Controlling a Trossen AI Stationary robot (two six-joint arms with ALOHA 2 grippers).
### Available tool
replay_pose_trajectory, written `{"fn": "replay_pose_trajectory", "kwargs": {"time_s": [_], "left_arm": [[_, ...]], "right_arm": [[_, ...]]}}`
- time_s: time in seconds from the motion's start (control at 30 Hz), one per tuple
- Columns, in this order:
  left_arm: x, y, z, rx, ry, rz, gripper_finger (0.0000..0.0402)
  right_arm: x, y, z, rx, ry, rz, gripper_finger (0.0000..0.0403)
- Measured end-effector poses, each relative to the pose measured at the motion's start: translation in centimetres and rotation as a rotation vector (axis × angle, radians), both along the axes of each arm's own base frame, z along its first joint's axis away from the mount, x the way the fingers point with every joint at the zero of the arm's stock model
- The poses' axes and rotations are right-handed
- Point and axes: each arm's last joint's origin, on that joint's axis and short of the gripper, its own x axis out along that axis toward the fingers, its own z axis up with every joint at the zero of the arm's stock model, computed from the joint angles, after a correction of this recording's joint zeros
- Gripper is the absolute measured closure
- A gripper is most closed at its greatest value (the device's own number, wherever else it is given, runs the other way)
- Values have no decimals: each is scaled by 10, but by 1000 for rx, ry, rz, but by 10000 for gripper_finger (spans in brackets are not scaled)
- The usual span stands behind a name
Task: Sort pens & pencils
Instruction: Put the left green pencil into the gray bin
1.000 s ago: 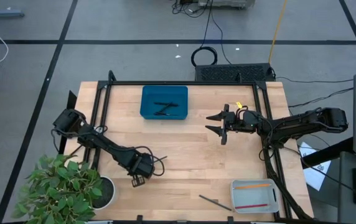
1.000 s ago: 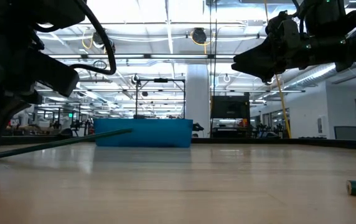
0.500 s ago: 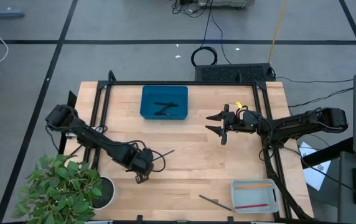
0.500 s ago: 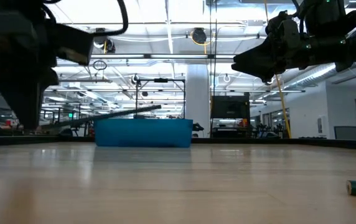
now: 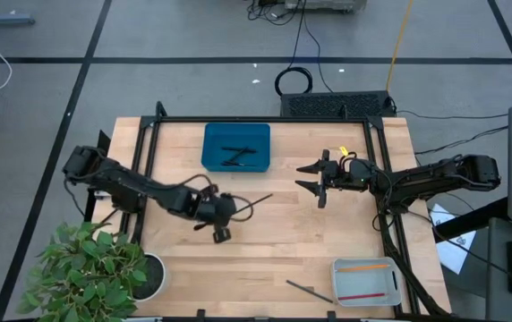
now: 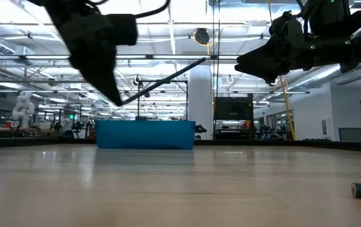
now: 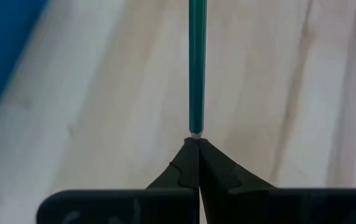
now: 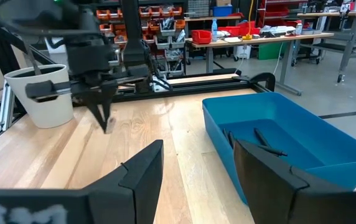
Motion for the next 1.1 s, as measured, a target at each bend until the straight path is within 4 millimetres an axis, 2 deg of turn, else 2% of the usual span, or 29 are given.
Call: {"fn": "replay_pose_trajectory", "kwargs": {"time_s": [0.4, 0.63, 0.8, 0.9, 1.0, 1.1], "left_arm": [[36, 60, 21, 152, -294, -87, 401], [45, 74, 29, 182, -514, -138, 401], [34, 89, 9, 172, -624, -127, 401], [18, 98, 0, 143, -678, -108, 401], [-2, 104, -5, 116, -724, -90, 401], [-18, 106, 4, 120, -818, -84, 401]], "right_arm": [[0, 0, 0, 0, 0, 0, 218], [0, 0, 0, 0, 0, 0, 218], [0, 0, 0, 0, 0, 0, 218], [0, 0, 0, 0, 0, 0, 218], [0, 0, 0, 0, -1, 0, 218], [0, 0, 1, -3, -9, 1, 218]]}}
